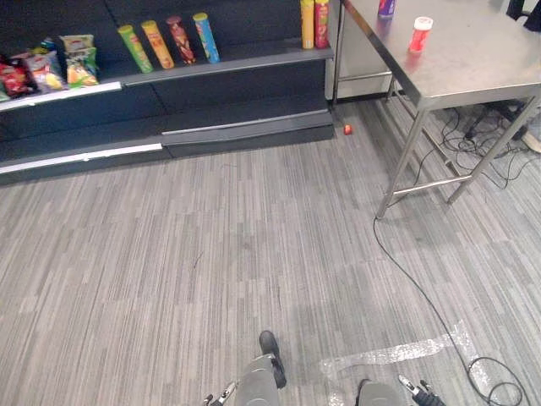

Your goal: Put the gum and the chips on the shelf.

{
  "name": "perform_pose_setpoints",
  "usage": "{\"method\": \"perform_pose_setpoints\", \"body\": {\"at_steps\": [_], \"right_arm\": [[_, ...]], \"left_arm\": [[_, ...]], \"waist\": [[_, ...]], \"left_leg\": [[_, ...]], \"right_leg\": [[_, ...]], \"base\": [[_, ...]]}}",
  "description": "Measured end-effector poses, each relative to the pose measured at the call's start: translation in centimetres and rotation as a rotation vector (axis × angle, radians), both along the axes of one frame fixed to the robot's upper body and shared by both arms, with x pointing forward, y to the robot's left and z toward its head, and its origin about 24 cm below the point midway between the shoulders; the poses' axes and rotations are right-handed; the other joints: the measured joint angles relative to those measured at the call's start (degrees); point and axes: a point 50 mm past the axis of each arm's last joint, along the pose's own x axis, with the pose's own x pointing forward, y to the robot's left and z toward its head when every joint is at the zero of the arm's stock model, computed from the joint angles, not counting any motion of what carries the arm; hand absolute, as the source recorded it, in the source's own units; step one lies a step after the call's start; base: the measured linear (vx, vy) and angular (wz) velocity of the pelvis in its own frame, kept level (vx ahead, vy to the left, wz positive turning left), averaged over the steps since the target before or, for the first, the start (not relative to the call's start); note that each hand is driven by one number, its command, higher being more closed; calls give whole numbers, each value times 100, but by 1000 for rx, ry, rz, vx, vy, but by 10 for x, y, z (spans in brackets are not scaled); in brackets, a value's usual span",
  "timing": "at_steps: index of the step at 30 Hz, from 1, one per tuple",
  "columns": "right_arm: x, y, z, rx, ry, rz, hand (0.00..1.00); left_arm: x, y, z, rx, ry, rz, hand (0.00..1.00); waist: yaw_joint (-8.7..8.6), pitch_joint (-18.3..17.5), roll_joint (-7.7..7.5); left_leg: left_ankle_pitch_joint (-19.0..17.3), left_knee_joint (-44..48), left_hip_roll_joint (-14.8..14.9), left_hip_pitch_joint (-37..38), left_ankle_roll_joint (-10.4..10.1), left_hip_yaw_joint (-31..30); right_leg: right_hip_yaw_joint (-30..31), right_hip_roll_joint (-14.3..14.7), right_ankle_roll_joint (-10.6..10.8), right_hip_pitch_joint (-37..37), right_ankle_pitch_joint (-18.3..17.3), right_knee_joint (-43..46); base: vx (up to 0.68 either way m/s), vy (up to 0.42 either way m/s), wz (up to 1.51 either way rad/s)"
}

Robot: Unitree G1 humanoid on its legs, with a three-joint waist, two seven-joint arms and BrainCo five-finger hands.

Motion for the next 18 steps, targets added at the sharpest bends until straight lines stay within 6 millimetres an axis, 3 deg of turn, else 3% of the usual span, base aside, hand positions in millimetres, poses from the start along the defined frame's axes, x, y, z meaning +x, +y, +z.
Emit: {"method": "perform_pose_setpoints", "body": {"at_steps": [1,3,4,6,9,10,11,12,13,14,15,16,18], "right_arm": [[0,1,0,2,0,5,0],[-2,8,-2,23,6,-8,0],[-4,7,-3,21,12,-10,0],[-7,5,-3,20,14,-32,0],[-8,1,-2,12,11,-34,0],[-9,2,-2,13,12,-33,0],[-8,2,-2,14,10,-33,0],[-7,2,-1,10,8,-34,0],[-7,1,-1,9,6,-36,0],[-3,1,0,3,-10,-33,0],[-2,1,1,2,-15,-28,0],[3,3,1,5,-30,-22,0],[5,6,1,8,-34,-9,0]], "left_arm": [[-1,2,0,5,3,-1,0],[2,9,2,30,-5,-20,0],[1,9,2,30,-1,-23,0],[0,6,1,29,7,-55,0],[1,5,2,44,19,-167,0],[6,5,2,51,12,-206,0],[8,6,3,56,6,-219,0],[10,5,3,61,8,-250,0],[11,3,3,60,9,-266,0],[12,0,3,56,8,-287,0],[12,0,3,55,7,-287,0],[13,0,3,55,5,-286,0],[17,-2,3,47,-5,-274,0]], "waist": [[2,-61,-44],[-31,-199,-225],[-12,-249,-230],[-9,-292,-185],[-53,-392,-139],[-135,-395,-147],[-170,-387,-157],[-189,-352,-131],[-191,-310,-86],[-202,-282,-36],[-233,-276,-14],[-322,-267,-11],[-329,-241,29]], "left_leg": [[-174,97,-80,-40,94,88],[-549,206,-522,-46,278,302],[-683,153,-705,104,349,432],[-738,-10,-886,463,516,584],[-831,-477,-1132,1227,643,699],[-891,-700,-1219,1637,735,685],[-892,-791,-1255,1796,737,660],[-898,-1020,-1306,2178,734,660],[-903,-1151,-1316,2389,725,686],[-921,-1357,-1312,2747,693,755],[-944,-1400,-1302,2827,659,767],[-1046,-1485,-1262,2940,560,782],[-1208,-1469,-1122,3039,366,870]], "right_leg": [[82,-64,27,32,33,-60],[258,-423,176,-43,433,214],[449,-592,281,-134,603,453],[676,-706,165,-327,851,1074],[693,-877,-143,-957,1945,2774],[573,-952,-179,-1315,2107,3836],[500,-967,-229,-1443,2062,4256],[230,-952,-290,-1656,1643,4795],[17,-945,-335,-1745,1375,4930],[-484,-864,-320,-1928,891,4812],[-666,-817,-314,-1991,785,4627],[-993,-705,-341,-2100,728,4059],[-1186,-374,-275,-2273,803,2668]], "base": [[562,494,-35],[510,350,-12],[434,304,-12],[419,301,-22],[360,236,-16],[351,183,5],[409,167,5],[254,75,-6],[293,78,-26],[244,51,-25],[264,12,-15],[200,-34,-1],[204,-112,-15]]}}
